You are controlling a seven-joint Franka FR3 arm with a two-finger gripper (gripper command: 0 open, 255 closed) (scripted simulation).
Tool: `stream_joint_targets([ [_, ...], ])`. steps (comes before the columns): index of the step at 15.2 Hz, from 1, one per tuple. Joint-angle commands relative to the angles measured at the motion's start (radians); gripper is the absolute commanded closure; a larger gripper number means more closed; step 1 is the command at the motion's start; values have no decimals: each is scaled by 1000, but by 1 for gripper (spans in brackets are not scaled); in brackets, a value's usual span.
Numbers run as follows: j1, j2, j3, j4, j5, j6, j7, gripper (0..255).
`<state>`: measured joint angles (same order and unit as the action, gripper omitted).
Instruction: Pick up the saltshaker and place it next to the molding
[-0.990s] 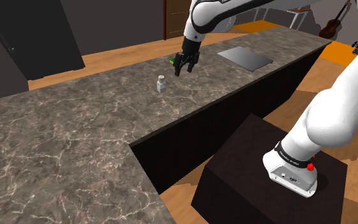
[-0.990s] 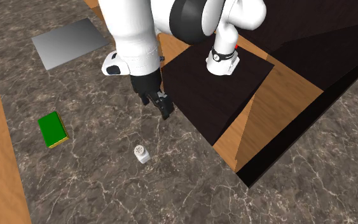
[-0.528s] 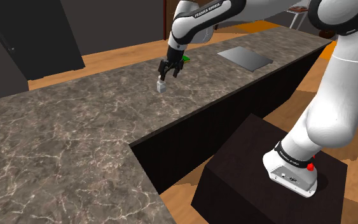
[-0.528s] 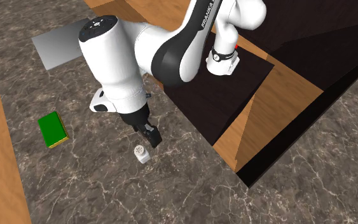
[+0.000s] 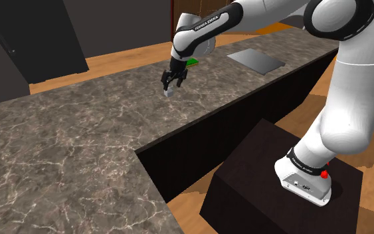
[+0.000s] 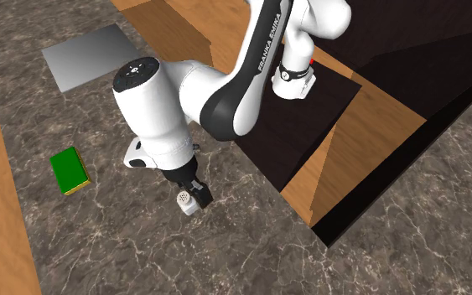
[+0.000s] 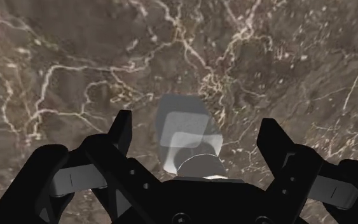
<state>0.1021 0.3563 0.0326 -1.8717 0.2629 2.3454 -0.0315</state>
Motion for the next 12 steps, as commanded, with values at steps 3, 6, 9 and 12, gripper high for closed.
stream_joint_targets([
  [3,1,12,1,-1,2,13,-2,0],
  [6,1,12,1,-1,2,13,-2,0],
  [9,1,12,1,-1,2,13,-2,255],
  [12,1,12,1,-1,2,13,-2,255],
])
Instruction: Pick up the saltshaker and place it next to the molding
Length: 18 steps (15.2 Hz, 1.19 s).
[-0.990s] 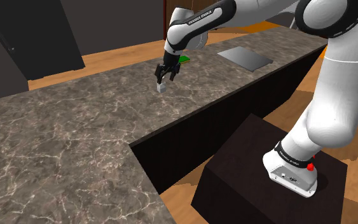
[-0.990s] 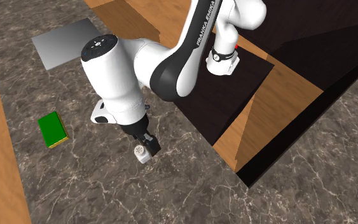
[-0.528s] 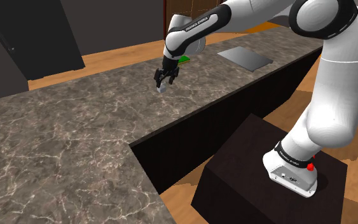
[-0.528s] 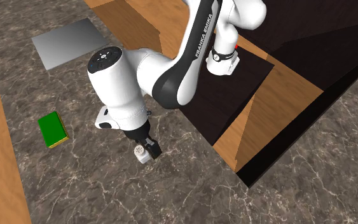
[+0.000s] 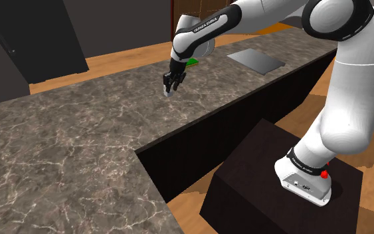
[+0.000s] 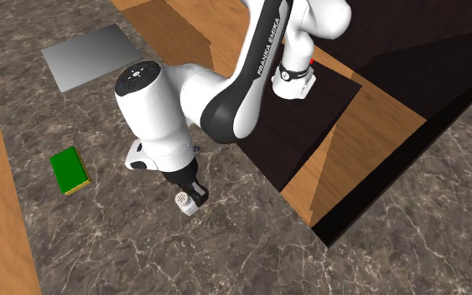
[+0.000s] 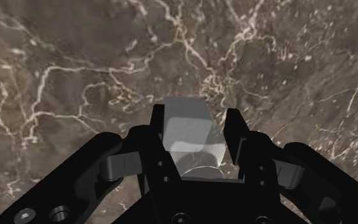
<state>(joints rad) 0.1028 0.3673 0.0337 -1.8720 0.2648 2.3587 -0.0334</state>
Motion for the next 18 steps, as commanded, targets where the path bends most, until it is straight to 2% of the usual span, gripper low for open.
stream_joint_targets([
  [1,0,1,0,0,0,0,0,255],
  [6,0,1,0,0,0,0,0,255],
  [18,1,-75,-8,59,-23,-132,36,255],
])
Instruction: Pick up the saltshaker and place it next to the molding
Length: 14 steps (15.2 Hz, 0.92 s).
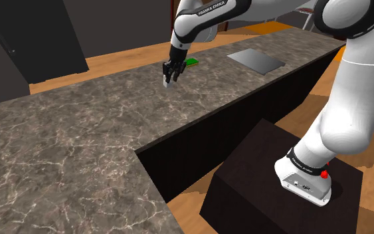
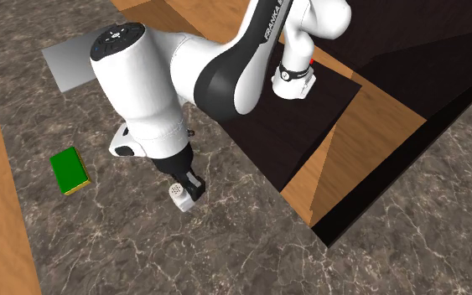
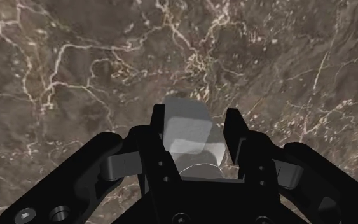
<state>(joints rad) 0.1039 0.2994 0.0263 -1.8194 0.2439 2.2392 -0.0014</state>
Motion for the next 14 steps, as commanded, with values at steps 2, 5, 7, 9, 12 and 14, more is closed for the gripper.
stream_joint_targets([
  [2,0,-17,-1,19,-5,-36,9,255],
  [5,0,-31,-3,41,-10,-71,18,255],
  [7,0,-40,-4,56,-13,-94,23,255],
  [9,0,-47,-4,72,-16,-118,29,255],
  [12,-1,-57,-5,99,-20,-154,37,255],
  [14,-1,-63,-6,118,-23,-178,42,255],
])
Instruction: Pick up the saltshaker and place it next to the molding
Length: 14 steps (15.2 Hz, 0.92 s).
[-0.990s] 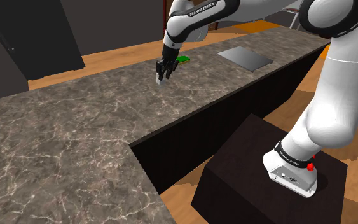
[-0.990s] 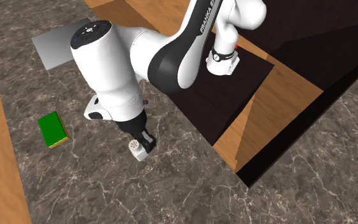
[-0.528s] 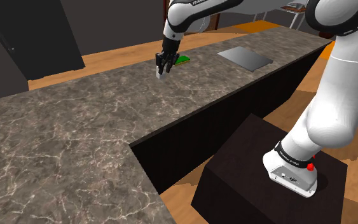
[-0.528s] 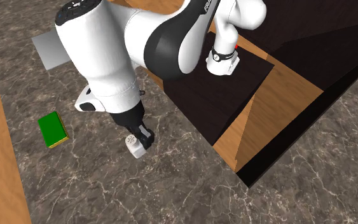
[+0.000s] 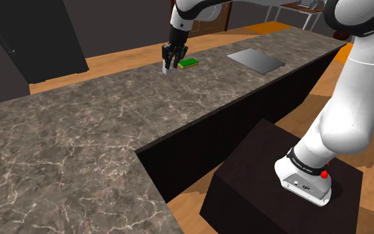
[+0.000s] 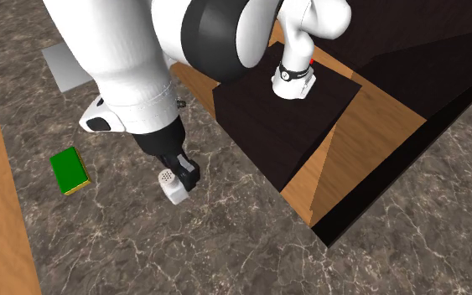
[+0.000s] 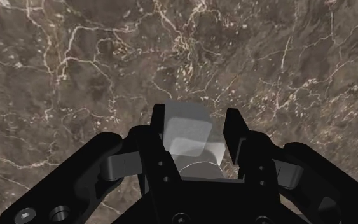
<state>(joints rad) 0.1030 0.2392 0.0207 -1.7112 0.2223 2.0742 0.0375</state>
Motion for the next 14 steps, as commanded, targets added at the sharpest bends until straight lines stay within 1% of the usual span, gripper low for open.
stream_joint_targets([
  [1,0,-6,-1,20,-3,-25,6,255],
  [6,-1,-14,-2,65,-8,-78,17,255],
  [10,-49,-90,-31,-45,11,-62,-72,255],
  [14,-96,-152,-65,-132,24,-55,-162,255],
])
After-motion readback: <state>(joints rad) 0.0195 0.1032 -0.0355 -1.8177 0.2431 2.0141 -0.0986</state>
